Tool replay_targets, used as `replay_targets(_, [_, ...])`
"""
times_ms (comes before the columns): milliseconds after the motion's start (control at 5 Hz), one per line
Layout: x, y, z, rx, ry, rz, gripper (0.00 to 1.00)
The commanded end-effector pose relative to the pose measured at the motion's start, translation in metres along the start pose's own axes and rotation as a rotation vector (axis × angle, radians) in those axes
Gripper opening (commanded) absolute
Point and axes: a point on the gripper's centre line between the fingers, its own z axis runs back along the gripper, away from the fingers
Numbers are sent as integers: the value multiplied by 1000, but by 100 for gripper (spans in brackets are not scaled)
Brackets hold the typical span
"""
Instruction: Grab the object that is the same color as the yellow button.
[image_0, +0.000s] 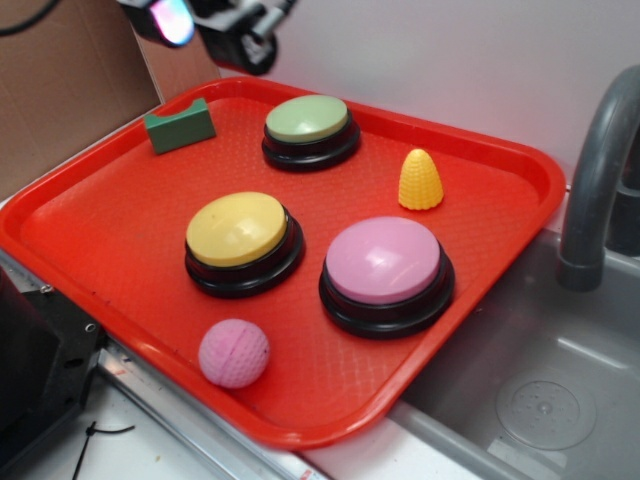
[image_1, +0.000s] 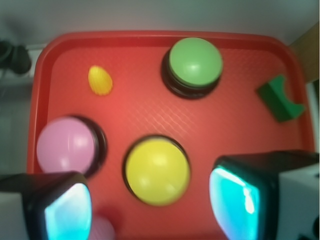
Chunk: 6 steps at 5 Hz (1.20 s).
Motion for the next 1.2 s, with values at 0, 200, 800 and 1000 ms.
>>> replay_targets(0, [46,-35,-46,-23,-93,68,100])
replay_targets(200, [58,-43,-70,-20,-94,97,100])
replay_targets(800, [89,-45,-143,67,-10,101,100])
replay_targets(1000, [98,-39,-163,97,32,86,95])
